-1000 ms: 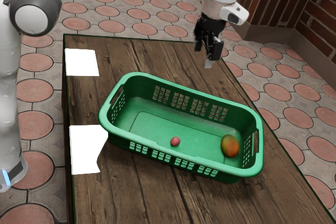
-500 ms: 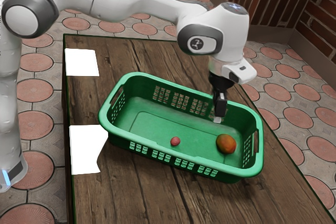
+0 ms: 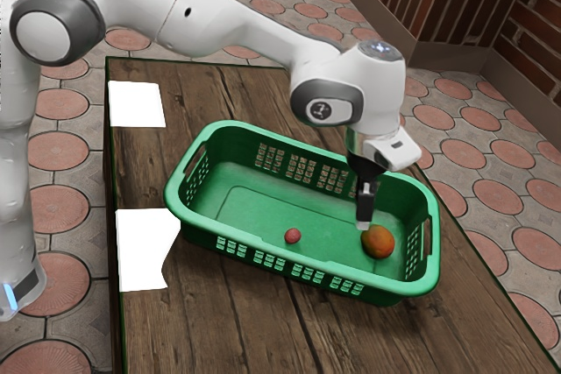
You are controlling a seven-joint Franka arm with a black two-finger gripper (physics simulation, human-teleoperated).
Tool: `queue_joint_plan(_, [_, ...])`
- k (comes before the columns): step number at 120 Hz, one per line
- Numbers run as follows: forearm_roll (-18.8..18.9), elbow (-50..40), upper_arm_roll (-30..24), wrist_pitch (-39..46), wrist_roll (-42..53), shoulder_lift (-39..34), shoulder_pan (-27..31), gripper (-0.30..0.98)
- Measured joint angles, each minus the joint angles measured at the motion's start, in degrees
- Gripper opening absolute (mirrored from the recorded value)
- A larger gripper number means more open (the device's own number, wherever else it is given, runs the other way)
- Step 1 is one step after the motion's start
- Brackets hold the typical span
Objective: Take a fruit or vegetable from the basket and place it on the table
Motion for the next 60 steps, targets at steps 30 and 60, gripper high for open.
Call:
queue_joint_plan(30, [4.09, -0.03, 0.26, 3.87, 2.55, 2.21, 0.26, 0.68])
queue_joint_plan(60, [5.61, 0.18, 0.07, 7.54, 4.34, 5.14, -0.05, 0.68])
